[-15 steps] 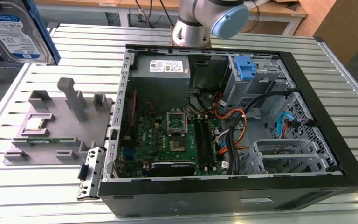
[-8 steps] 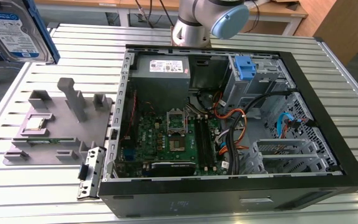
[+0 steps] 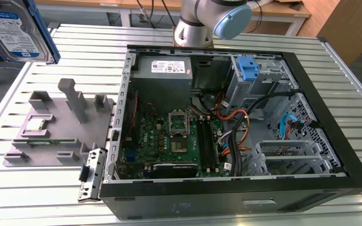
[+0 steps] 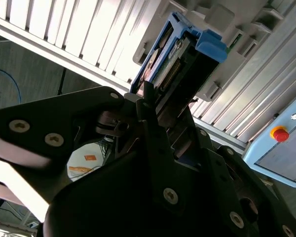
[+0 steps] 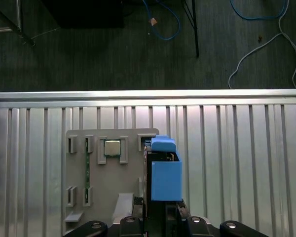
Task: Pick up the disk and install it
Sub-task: 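Pick up the disk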
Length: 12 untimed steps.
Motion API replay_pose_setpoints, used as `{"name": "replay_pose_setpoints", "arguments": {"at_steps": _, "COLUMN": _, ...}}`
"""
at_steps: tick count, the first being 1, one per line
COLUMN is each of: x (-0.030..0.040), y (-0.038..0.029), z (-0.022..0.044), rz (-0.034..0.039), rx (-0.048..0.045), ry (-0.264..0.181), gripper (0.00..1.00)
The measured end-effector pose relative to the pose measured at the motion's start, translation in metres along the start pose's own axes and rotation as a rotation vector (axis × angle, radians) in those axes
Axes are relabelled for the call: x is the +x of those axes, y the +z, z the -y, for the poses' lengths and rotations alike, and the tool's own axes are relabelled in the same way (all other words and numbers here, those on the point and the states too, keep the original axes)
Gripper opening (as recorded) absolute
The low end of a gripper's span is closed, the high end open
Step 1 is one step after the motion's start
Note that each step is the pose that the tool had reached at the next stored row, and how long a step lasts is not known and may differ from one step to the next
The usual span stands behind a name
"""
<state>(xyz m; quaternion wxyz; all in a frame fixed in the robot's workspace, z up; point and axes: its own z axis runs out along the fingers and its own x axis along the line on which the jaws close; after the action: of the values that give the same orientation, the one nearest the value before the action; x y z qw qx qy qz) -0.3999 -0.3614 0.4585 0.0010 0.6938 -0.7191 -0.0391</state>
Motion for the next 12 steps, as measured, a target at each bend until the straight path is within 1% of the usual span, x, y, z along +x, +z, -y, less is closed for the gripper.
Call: {"name": "replay_pose_setpoints", "arguments": {"at_steps": 12, "x": -0.0005, "y": -0.0032, "z": -0.0002, "rz": 0.0006, "rx": 0.0001, "ry": 0.0, "gripper": 0.35}}
